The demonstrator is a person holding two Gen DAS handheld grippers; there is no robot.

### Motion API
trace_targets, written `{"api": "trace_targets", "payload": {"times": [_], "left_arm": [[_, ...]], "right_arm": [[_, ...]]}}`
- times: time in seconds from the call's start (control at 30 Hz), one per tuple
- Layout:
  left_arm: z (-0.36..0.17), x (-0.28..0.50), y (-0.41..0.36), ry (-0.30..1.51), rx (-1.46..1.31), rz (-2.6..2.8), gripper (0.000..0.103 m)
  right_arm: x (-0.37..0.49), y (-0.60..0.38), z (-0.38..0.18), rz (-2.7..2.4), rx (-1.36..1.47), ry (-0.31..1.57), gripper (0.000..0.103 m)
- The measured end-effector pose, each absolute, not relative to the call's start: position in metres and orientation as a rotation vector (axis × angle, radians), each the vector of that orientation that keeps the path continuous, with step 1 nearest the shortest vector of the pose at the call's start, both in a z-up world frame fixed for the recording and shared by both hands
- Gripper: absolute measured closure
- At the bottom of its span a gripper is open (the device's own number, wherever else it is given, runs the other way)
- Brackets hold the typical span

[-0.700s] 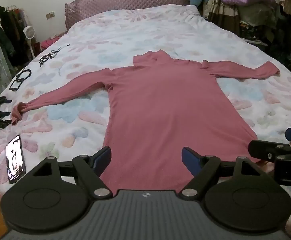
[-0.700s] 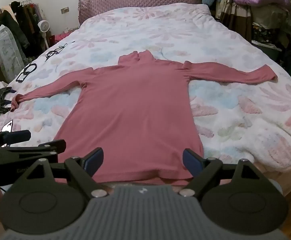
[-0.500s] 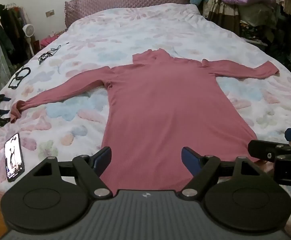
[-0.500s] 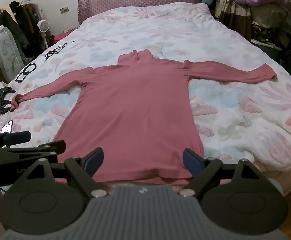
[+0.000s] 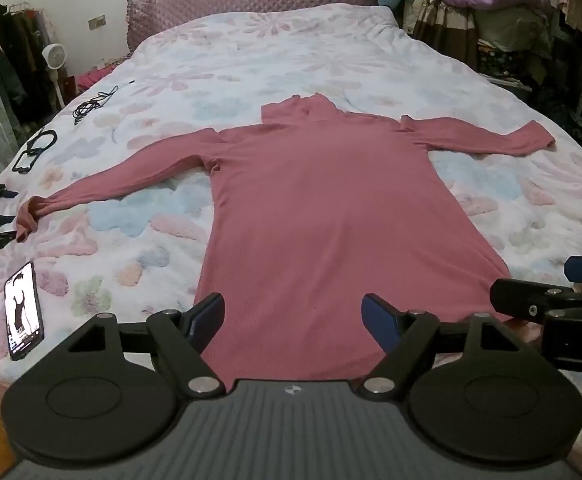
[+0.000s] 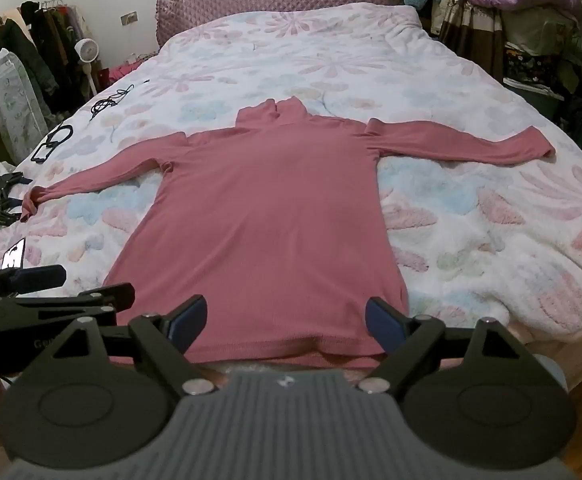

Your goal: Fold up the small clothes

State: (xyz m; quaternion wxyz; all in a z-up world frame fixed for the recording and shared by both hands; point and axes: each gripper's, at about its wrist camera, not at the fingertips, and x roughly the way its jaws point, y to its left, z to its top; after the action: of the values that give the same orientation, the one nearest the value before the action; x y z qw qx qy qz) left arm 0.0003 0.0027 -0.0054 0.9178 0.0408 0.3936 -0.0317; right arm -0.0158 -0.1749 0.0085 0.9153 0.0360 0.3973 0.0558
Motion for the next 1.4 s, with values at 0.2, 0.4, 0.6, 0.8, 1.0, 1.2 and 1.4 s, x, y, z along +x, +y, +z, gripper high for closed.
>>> {"api": "trace_targets", "payload": {"times": [0.2, 0.4, 0.6, 0.8, 1.0, 1.2, 1.4], "left_arm": [[-0.005, -0.0008, 0.001, 0.812, 0.084, -0.066, 0.012], [-0.0054, -0.0006, 0.0018, 0.812, 0.084, -0.065, 0.012], [-0.0058, -0.0007, 0.0015, 0.813, 0.084, -0.066, 0.012], [-0.0058, -0.0009, 0.0016, 0.813, 0.085, -0.066, 0.012], [-0.0056, -0.0002, 0.0017, 0.814, 0.083, -0.065, 0.012], [-0.006, -0.0008, 0.0007, 0.815, 0.084, -0.066, 0.012], [-0.0067, -0.0001, -0.0004, 0.818, 0.086, -0.068, 0.012]], "right_arm": [[-0.0157, -0.1746, 0.0082, 0.115, 0.074, 0.818, 0.021], [-0.0154, -0.1747, 0.008, 0.115, 0.075, 0.819, 0.021], [-0.0153, -0.1741, 0.0081, 0.115, 0.075, 0.82, 0.021], [-0.0151, -0.1748, 0.0079, 0.116, 0.075, 0.822, 0.021], [-0.0149, -0.1743, 0.0082, 0.116, 0.075, 0.822, 0.02], [-0.015, -0.1755, 0.0062, 0.116, 0.076, 0.824, 0.021], [-0.0148, -0.1753, 0.0061, 0.116, 0.077, 0.825, 0.021]]}}
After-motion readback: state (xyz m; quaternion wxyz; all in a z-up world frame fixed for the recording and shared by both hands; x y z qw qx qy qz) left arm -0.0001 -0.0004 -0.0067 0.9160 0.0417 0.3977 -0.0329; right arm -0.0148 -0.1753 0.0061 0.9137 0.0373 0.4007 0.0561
